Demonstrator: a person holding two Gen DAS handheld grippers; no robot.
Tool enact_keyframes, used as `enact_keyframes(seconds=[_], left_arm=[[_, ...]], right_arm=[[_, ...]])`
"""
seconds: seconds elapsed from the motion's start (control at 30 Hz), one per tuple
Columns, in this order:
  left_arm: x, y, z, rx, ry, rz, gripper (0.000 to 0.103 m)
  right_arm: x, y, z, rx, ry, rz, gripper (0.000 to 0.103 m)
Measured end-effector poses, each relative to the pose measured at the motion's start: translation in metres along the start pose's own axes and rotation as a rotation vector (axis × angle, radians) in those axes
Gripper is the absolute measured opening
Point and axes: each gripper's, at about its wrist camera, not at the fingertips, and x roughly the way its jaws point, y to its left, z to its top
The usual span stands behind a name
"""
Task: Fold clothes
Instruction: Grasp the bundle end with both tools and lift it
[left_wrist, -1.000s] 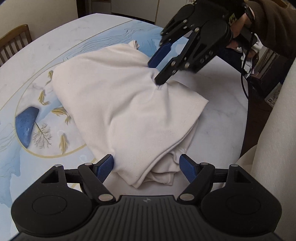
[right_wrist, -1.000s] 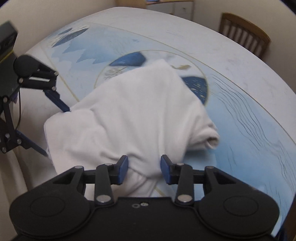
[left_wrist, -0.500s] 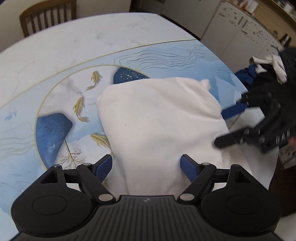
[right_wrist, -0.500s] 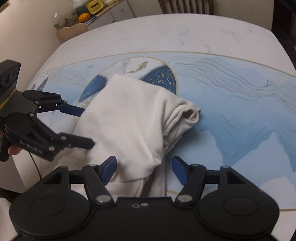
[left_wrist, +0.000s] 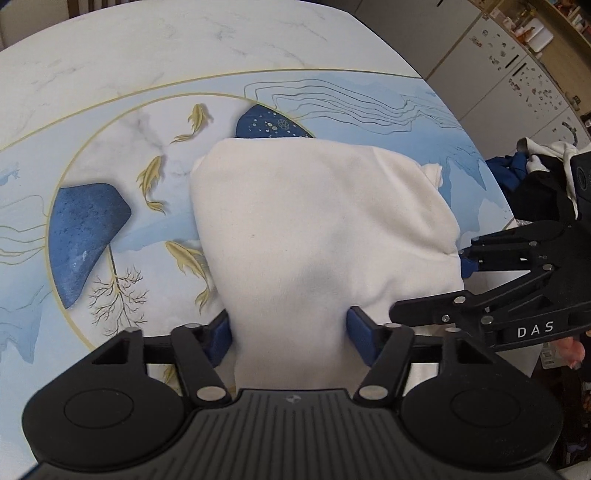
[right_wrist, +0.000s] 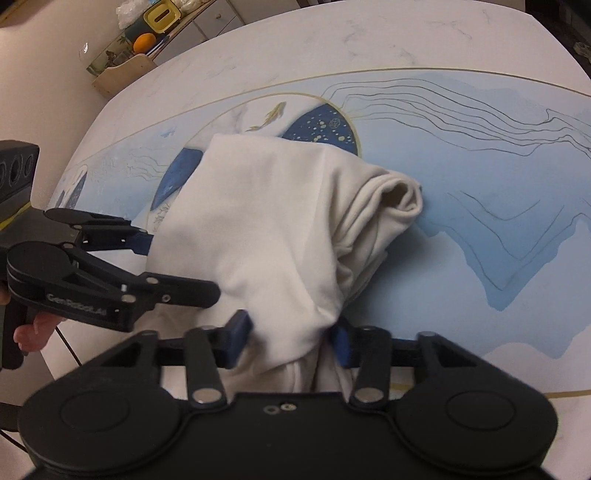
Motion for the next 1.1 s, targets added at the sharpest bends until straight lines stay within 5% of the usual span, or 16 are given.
enact_keyframes(seconds=[0.1,0.17,0.53,0.7,1.1], left_arm=[[-0.005,0.001,-0.001,-0.009,-0.013,-0.008,0.034],[-0.01,0.001,-0.002,-0.002,-0.018,-0.012,0.03],[-0.054,0.063,-0.021,-0.027,-0.067,0.014,0.026],[-0.089,0.137,-0.033,-0.063,-0.098,0.036,0.026],[-0.197,0.39,-0.052,-0.128,-0.122,0.153,0.026]], right_arm=[[-0.003,0.007,0.003,-0.013,-0.014,-0.002,0.103],[-0.003,0.014,0.005,-0.033,-0.018,-0.014,0.103],[0.019,0.092,0.044,-0.172,-0.006,-0.02,0.103],[0.057,0.162,0.074,-0.238,0.003,-0.028,0.103],[0.199,0.384,0.178,-0.352,0.026,0.016,0.103]])
